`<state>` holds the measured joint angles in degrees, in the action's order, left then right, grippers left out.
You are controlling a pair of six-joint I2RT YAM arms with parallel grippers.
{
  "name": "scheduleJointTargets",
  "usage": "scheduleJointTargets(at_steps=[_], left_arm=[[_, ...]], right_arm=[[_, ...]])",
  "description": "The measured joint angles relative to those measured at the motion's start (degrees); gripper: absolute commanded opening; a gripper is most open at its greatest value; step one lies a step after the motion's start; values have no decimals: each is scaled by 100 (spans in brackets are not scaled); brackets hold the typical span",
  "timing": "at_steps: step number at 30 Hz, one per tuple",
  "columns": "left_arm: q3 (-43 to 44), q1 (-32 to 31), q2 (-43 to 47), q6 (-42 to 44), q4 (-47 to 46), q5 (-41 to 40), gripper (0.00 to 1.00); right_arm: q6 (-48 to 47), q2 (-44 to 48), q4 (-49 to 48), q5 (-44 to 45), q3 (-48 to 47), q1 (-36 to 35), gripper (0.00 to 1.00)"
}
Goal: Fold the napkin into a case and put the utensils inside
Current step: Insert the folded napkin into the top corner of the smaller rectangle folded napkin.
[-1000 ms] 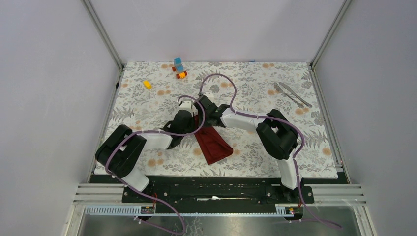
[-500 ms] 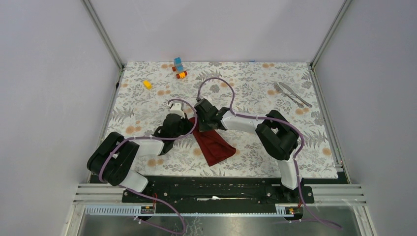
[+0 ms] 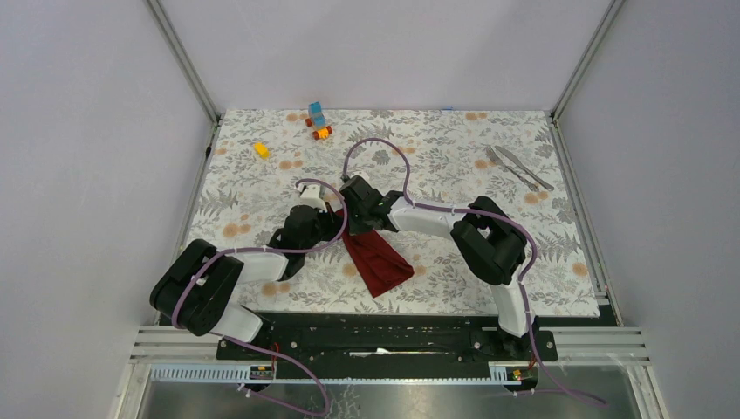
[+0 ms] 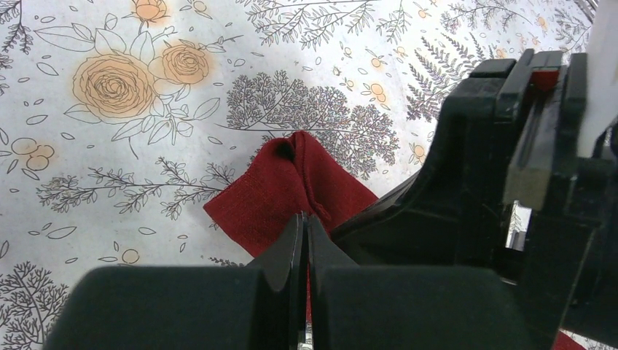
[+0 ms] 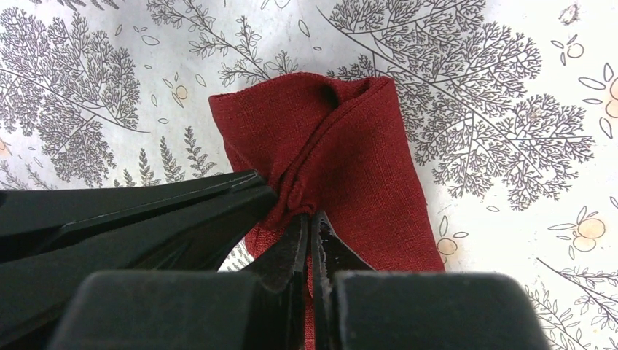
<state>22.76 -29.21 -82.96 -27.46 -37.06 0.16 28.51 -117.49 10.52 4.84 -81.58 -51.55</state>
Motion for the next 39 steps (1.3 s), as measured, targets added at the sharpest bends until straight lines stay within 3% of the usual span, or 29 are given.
scheduleJointTargets(at_steps=[28,39], left_arm=[[-2,304,203,-197,118,656,0],[-46,378,28,-343,83,417,0]], right_arm=[[-636,-304,437,363,-470,-208,0],[-46,-321,-26,-157,-420,7,0]])
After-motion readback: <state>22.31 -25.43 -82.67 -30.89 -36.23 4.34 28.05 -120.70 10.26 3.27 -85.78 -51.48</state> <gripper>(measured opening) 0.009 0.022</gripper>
